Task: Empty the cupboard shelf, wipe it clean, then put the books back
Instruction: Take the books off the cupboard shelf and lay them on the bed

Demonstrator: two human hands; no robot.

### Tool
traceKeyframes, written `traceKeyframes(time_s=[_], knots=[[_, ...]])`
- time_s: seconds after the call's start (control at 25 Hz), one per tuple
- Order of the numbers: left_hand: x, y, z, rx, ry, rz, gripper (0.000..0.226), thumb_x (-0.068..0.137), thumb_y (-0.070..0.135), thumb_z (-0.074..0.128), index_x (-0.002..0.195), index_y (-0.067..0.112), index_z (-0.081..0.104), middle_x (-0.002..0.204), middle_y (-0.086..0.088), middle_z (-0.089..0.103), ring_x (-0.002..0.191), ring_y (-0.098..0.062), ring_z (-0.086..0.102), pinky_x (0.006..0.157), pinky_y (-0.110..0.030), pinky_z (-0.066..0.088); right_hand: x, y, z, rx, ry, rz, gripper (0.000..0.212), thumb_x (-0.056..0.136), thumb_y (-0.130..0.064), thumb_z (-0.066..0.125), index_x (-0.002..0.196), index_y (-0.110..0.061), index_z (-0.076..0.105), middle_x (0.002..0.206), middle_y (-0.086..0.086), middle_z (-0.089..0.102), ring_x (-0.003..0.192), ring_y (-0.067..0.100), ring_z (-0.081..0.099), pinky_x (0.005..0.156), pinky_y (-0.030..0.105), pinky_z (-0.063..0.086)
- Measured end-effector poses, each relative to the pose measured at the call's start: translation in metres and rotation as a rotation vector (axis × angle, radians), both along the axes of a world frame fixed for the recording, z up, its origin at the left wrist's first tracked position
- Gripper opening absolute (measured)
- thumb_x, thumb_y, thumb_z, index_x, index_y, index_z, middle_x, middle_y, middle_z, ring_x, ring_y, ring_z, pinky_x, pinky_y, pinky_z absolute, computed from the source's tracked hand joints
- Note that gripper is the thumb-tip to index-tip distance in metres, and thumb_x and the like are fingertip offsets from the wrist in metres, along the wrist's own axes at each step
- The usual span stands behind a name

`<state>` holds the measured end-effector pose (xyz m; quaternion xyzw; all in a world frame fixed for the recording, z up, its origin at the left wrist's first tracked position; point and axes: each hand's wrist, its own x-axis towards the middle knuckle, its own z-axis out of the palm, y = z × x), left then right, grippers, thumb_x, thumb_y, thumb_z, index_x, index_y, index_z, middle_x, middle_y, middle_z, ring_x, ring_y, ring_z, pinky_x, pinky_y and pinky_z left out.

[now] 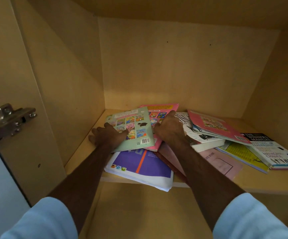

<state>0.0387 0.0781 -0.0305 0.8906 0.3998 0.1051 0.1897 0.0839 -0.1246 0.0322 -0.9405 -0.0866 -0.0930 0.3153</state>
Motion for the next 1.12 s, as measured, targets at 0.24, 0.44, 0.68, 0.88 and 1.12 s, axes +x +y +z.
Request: traceKeyframes(time_s=[0.24, 0.44, 0.68, 0.88, 1.12], knots=[[-0.001, 0.005, 0.003, -0.09, -0.026, -0.08, 0.115, 0.065, 0.09, 0.057, 0.144, 0.009, 0.034, 0.143, -0.02, 0.048, 0.139, -0.039, 0.032, 0.11, -0.049, 0.029, -0.01, 0.009, -0.022, 0.738, 0.259, 0.018, 0.041, 0.082, -0.001, 0.077, 0.113, 0.002, 0.05, 0.106, 0.012, 0.07, 0.077, 0.019, 0.07, 0.056, 0.022, 0.056], [-0.014, -0.01, 0.01, -0.111, -0.075, -0.157, 0.11, 0.066, 0.085, 0.063, 0.142, 0.011, 0.034, 0.141, -0.016, 0.049, 0.136, -0.037, 0.035, 0.106, -0.047, 0.034, -0.017, 0.016, -0.033, 1.016, 0.455, 0.146, 0.035, 0.089, 0.005, 0.068, 0.121, -0.006, 0.061, 0.109, 0.016, 0.075, 0.082, 0.035, 0.076, 0.055, 0.042, 0.06], [-0.028, 0.0, 0.01, -0.403, -0.231, -0.059, 0.099, 0.055, 0.072, 0.084, 0.123, 0.009, 0.049, 0.123, -0.013, 0.062, 0.114, -0.031, 0.06, 0.091, -0.042, 0.055, -0.035, -0.018, -0.028, 1.177, 0.452, 0.109, 0.047, 0.078, 0.016, 0.072, 0.118, -0.003, 0.059, 0.109, 0.022, 0.074, 0.089, 0.044, 0.073, 0.074, 0.063, 0.059], [-0.045, 0.004, 0.02, -1.054, -0.546, -0.225, 0.077, 0.058, 0.028, 0.097, 0.122, 0.007, 0.057, 0.109, -0.017, 0.073, 0.083, -0.033, 0.076, 0.067, -0.056, 0.062, -0.056, -0.045, -0.017, 1.219, 0.445, 0.132, 0.03, 0.089, -0.002, 0.073, 0.11, -0.014, 0.056, 0.103, 0.016, 0.076, 0.086, 0.039, 0.075, 0.068, 0.059, 0.061], [-0.107, -0.03, 0.039, -0.853, -0.722, -0.277, 0.041, 0.091, 0.001, 0.066, 0.124, 0.018, 0.048, 0.111, -0.008, 0.071, 0.09, -0.029, 0.074, 0.072, -0.047, 0.062, -0.012, -0.089, -0.036, 0.627, 0.313, 0.053, 0.044, 0.069, -0.012, 0.06, 0.111, -0.022, 0.062, 0.106, 0.009, 0.075, 0.083, 0.032, 0.075, 0.071, 0.054, 0.063]])
